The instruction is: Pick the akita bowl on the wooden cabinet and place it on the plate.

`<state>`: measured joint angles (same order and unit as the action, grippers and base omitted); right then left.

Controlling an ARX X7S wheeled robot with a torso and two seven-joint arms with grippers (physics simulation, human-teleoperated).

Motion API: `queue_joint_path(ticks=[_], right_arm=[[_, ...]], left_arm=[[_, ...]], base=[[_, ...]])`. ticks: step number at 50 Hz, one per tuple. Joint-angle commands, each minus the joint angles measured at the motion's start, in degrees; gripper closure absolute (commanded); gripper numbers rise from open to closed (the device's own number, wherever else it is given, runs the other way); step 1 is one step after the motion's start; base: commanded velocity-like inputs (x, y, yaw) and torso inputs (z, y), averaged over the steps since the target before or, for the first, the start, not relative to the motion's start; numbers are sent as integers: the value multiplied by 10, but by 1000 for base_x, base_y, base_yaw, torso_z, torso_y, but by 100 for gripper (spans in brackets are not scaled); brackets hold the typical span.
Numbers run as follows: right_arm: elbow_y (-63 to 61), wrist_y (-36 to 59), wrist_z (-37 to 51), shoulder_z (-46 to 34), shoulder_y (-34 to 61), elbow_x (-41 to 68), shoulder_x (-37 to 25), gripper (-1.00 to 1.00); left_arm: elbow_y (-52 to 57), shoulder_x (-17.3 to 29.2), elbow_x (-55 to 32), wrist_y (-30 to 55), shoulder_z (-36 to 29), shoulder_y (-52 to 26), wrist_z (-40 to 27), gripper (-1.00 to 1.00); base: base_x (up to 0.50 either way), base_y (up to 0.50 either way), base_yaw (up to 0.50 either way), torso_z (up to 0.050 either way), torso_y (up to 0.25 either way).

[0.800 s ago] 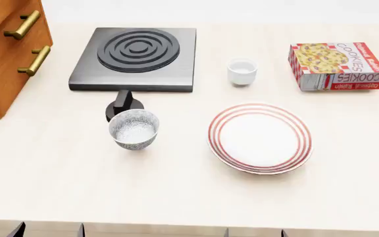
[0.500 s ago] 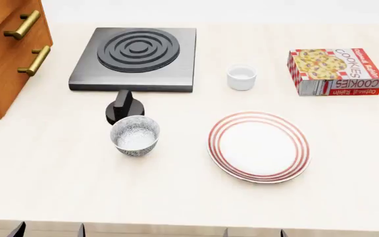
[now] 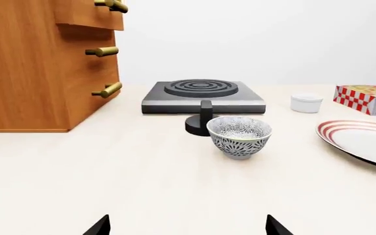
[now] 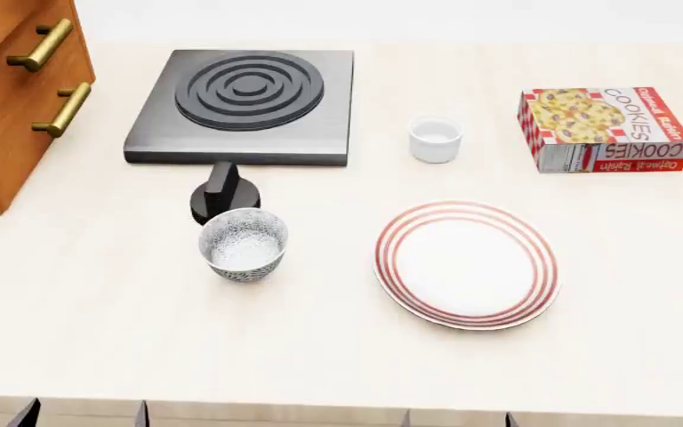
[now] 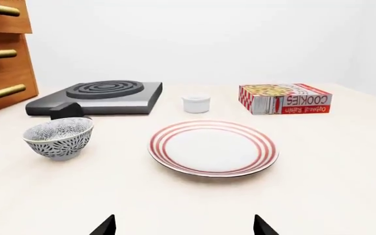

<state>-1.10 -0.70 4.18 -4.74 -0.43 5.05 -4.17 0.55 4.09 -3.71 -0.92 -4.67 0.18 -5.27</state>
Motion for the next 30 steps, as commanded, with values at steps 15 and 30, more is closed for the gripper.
queue_joint_path(ticks=[15, 30], right_arm=[[1, -10, 15, -19, 1, 22, -17, -100], [-3, -10, 25, -29, 0, 29, -25, -100]], left_arm=[[-5, 16, -21, -7, -18, -2, -19, -100], [0, 24, -28, -5, -29, -1, -29, -100]], base=[[0, 0, 0, 49, 0], [0, 0, 0, 50, 0]])
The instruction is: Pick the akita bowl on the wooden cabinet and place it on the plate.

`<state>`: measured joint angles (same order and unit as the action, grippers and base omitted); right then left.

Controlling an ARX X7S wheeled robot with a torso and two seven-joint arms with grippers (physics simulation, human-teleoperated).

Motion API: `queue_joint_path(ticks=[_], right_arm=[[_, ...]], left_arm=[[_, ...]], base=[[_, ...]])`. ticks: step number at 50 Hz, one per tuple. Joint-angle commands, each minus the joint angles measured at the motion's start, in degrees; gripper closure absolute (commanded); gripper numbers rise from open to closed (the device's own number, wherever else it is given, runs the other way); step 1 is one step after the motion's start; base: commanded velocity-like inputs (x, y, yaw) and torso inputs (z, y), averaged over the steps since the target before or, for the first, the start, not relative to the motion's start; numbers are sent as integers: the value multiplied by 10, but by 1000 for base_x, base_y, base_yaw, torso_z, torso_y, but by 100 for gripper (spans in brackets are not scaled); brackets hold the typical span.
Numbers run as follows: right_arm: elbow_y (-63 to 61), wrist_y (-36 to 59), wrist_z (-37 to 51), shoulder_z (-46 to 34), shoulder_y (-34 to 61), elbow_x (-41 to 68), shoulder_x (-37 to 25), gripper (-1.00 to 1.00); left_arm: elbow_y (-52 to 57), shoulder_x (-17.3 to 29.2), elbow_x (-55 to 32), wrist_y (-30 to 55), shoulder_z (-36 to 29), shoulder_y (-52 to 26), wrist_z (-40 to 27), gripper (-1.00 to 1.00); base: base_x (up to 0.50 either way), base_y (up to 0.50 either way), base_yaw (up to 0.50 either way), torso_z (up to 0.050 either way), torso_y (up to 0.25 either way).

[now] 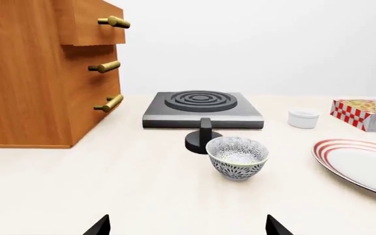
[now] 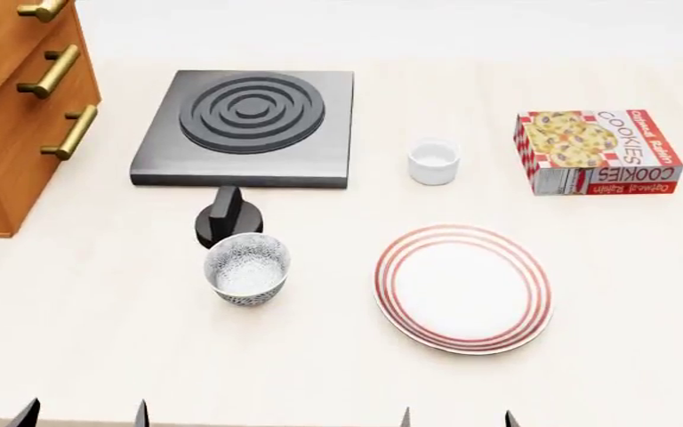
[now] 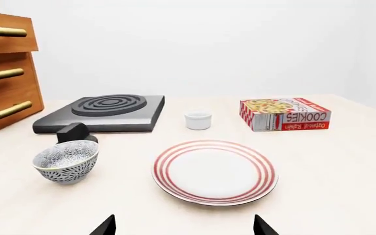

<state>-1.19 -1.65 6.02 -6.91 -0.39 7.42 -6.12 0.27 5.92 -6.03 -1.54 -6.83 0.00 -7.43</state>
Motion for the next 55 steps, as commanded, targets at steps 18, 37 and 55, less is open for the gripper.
queue_joint_path(ticks=[18, 37, 55], right_arm=[[-4, -4, 15, -11, -1, 23, -13, -100], [2, -9, 34, -23, 1, 12, -20, -100], [3, -10, 42, -31, 3, 18, -26, -100]], left_arm=[[-1, 14, -11, 2, -18, -3, -19, -100], [-2, 21, -19, 5, -27, -5, -28, -100], [-1, 27, -26, 4, -34, -6, -35, -100]], base=[[0, 0, 0, 50, 0], [0, 117, 0, 3, 0], [0, 439, 0, 0, 0]])
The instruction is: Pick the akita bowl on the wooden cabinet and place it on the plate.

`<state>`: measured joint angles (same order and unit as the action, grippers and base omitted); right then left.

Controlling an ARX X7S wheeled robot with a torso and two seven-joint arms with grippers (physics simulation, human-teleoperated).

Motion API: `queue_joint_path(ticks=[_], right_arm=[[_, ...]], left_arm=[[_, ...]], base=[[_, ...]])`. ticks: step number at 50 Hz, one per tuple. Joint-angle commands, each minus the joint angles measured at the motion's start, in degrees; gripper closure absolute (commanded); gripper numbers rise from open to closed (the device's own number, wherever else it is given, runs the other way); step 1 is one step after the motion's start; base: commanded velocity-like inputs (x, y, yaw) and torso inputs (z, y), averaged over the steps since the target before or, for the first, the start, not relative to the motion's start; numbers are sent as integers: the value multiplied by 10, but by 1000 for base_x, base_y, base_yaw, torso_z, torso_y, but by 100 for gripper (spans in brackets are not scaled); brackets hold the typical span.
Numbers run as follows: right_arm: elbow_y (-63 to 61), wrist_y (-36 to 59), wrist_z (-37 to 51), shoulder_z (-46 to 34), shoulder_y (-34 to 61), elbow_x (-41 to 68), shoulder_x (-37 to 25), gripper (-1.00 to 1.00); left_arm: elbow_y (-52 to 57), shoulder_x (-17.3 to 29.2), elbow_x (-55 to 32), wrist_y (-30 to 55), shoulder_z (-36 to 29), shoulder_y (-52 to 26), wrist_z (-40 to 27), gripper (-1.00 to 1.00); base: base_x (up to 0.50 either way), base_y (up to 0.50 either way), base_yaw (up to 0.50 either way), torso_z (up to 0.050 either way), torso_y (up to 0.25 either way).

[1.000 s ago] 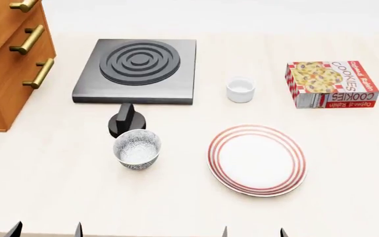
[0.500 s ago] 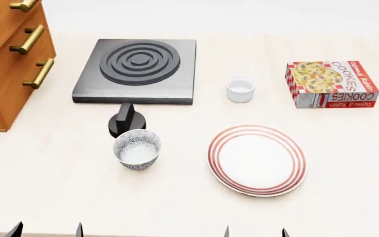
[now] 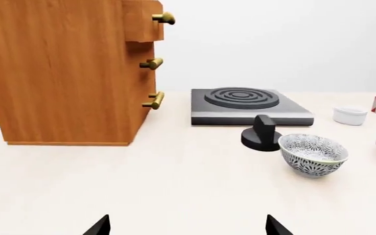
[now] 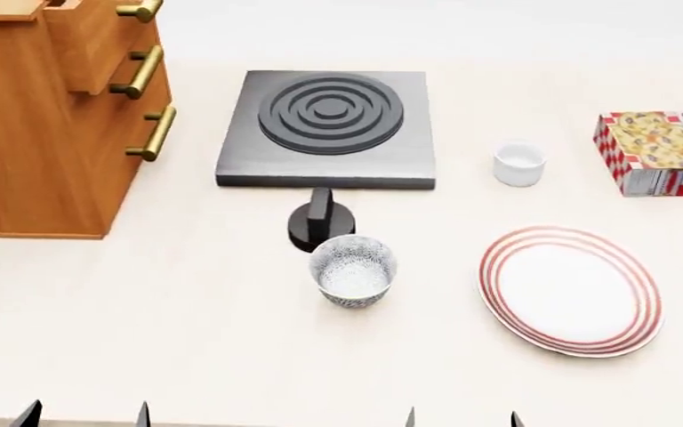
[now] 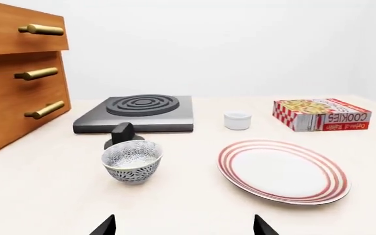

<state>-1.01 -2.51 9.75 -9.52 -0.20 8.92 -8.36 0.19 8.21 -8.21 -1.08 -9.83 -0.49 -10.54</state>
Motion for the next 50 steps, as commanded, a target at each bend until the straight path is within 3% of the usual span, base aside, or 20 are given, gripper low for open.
queue_joint_path(ticks=[1, 34, 50], right_arm=[[1, -1, 5, -5, 1, 3, -4, -100], [-1, -3, 15, -17, 2, 14, -14, -100], [-1, -9, 13, -19, 2, 31, -18, -100]], left_arm=[[0, 4, -4, 0, -5, -1, -5, -100], [1, 14, -14, -3, -16, -1, -17, -100], [-4, 19, -1, 21, -34, -11, -26, -100]], base=[[0, 441, 0, 0, 0], [0, 422, 0, 0, 0], [0, 3, 0, 0, 0]])
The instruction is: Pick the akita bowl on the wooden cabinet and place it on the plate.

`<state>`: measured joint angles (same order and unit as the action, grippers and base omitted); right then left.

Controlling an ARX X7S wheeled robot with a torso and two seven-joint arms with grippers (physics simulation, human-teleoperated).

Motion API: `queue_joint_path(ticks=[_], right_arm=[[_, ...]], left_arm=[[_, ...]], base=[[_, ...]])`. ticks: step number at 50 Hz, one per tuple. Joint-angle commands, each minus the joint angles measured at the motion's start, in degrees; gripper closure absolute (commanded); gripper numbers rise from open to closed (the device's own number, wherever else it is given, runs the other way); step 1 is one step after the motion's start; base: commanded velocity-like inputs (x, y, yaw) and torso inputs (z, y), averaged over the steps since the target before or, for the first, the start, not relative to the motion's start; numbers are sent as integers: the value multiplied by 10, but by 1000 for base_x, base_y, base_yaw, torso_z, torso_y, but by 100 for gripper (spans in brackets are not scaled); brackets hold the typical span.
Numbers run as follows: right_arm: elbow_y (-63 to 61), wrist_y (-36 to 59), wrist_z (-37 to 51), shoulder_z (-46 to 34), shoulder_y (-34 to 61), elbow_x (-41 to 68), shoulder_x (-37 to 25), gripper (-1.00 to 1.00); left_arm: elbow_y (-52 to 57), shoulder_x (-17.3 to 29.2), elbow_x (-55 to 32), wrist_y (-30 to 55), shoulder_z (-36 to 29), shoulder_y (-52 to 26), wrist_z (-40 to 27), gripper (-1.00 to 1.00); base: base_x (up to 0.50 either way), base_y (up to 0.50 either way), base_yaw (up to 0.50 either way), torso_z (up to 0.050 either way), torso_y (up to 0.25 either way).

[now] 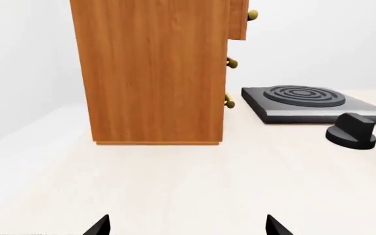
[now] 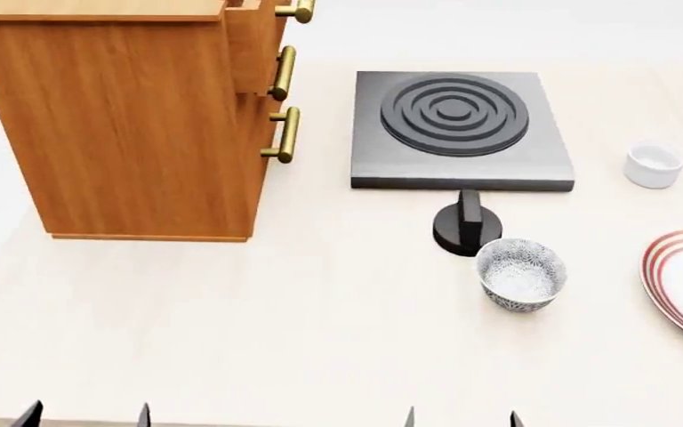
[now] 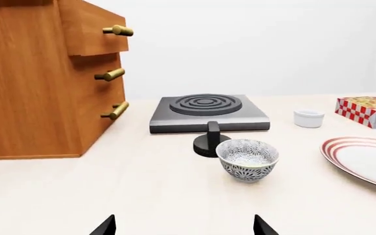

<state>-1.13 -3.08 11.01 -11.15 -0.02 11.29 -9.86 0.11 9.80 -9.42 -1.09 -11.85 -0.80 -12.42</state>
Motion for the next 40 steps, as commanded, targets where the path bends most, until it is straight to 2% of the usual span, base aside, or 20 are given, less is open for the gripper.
queue_joint_path(ticks=[1, 2, 4, 5, 6, 7, 8, 10, 26, 40], right_arm=[[0, -3, 1, -3, 0, 7, -3, -100], [0, -4, 1, -2, 1, 9, -3, -100], [1, -4, 1, -3, 1, 9, -3, -100], [-85, 82, 46, 5, -26, 33, -35, -100], [-171, 140, 54, 6, -27, 36, -39, -100], [-257, 142, 55, 6, -28, 38, -41, -100], [-313, 148, 57, 6, -29, 40, -44, -100], [-345, 166, 66, 7, -29, 41, -49, -100], [-472, 225, 95, 7, -25, 60, -69, -100], [-536, 247, 112, -10, -18, 52, -83, -100]], left_arm=[[-4, 4, 20, 33, -17, -11, -14, -100], [-12, -2, 40, 72, -14, -24, -45, -100], [-11, -3, 31, 48, -8, -21, -43, -100], [75, 30, -22, 95, -14, -17, -7, -100], [161, 32, -22, 108, -15, -20, -10, -100], [218, 33, -22, 111, -16, -21, -10, -100], [221, 33, -24, 113, -16, -24, -10, -100], [229, 33, -25, 121, -19, -28, -11, -100], [321, 44, -34, 187, -31, -54, -23, -100], [388, 55, -49, 274, -37, -127, -30, -100]], base=[[0, 0, 0, 0, 0], [0, 0, 0, 0, 0], [0, 0, 0, 0, 0], [0, 0, 0, 0, 0], [0, 0, 0, 0, 0], [0, 0, 0, 0, 0], [0, 0, 0, 0, 0], [0, 0, 0, 0, 0], [0, 0, 0, 0, 0], [0, 0, 0, 0, 0]])
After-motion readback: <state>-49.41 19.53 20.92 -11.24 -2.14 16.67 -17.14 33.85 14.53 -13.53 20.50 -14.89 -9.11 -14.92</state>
